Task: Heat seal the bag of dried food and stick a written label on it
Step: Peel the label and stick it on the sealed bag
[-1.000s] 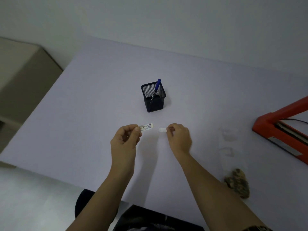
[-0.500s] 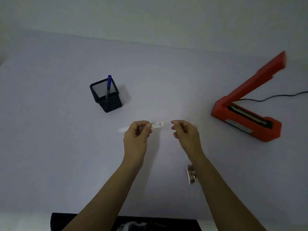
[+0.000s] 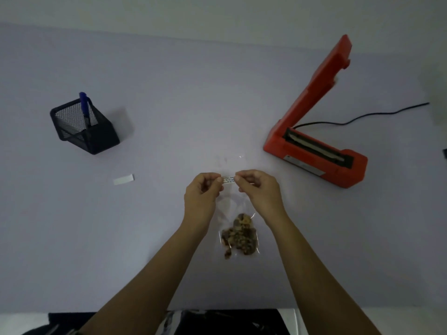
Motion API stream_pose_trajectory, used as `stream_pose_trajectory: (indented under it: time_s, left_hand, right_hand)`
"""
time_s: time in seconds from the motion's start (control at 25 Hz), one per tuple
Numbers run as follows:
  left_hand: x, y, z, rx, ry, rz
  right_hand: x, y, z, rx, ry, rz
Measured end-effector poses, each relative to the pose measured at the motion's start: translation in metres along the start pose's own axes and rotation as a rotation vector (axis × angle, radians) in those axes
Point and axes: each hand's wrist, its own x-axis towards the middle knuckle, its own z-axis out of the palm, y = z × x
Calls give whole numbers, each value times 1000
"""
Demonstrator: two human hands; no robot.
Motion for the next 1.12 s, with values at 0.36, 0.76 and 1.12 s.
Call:
stream_pose_trajectory:
  time_s: [0.36, 0.76, 1.12]
  left_hand:
    - [21, -15, 21, 227, 62, 12]
    - [31, -27, 32, 553, 185, 263]
    - [30, -38, 41, 729, 223, 399]
  right_hand:
    - [29, 31, -7, -74, -1, -12]
    - [37, 37, 0, -356, 48, -105]
    - [41, 47, -7, -489, 44, -332]
